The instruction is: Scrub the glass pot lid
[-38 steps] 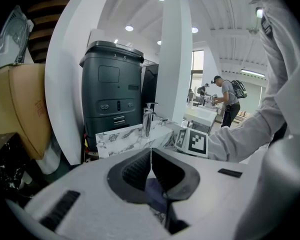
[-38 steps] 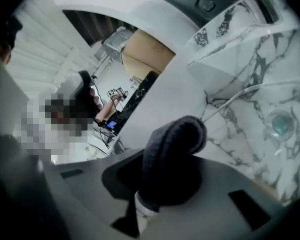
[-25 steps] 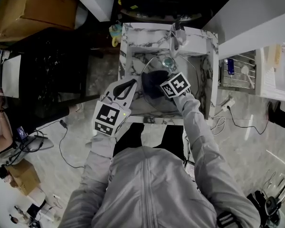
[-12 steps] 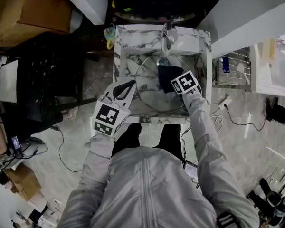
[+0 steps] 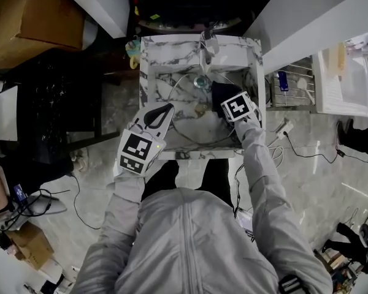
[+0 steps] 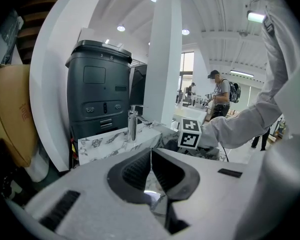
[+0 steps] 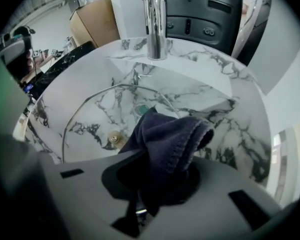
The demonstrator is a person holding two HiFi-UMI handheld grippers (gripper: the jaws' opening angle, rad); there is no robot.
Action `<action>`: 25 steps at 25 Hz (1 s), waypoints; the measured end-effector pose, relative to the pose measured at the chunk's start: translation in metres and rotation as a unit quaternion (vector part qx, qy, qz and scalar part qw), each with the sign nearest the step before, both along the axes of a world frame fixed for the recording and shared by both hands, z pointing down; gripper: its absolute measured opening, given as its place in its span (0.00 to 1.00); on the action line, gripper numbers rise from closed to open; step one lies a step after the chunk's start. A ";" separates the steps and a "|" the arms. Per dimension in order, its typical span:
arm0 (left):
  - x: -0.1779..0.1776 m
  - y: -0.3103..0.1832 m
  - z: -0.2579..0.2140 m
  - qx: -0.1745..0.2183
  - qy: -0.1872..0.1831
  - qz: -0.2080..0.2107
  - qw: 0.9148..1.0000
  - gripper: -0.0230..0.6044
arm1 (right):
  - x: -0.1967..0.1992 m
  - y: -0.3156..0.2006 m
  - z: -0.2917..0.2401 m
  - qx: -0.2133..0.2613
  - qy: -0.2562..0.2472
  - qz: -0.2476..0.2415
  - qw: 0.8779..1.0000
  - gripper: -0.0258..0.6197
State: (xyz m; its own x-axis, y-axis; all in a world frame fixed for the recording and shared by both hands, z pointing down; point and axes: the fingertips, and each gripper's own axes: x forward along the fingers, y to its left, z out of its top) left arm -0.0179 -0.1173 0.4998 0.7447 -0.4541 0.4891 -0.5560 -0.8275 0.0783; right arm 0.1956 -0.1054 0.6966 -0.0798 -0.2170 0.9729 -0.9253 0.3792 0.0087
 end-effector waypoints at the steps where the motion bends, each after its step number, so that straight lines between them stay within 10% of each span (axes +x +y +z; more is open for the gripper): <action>1: 0.001 0.000 0.000 0.001 0.001 0.003 1.000 0.08 | 0.004 0.002 -0.004 -0.002 0.015 -0.002 1.000 0.14; 5: 0.006 0.000 -0.004 0.003 0.006 0.017 1.000 0.08 | -0.010 -0.001 -0.020 0.016 -0.030 0.003 0.999 0.14; 14: 0.014 0.001 -0.017 0.013 0.021 0.042 0.999 0.08 | 0.004 -0.010 -0.060 0.058 0.040 -0.043 0.997 0.14; 25: 0.008 0.004 -0.015 0.005 0.034 0.023 0.999 0.08 | 0.000 0.013 -0.029 -0.014 0.104 -0.131 0.986 0.14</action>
State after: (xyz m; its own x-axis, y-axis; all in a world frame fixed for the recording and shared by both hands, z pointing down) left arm -0.0100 -0.1136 0.4850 0.7958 -0.4241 0.4322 -0.5117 -0.8527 0.1055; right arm 0.1953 -0.0921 0.6672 0.0729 -0.1874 0.9796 -0.7747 0.6079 0.1740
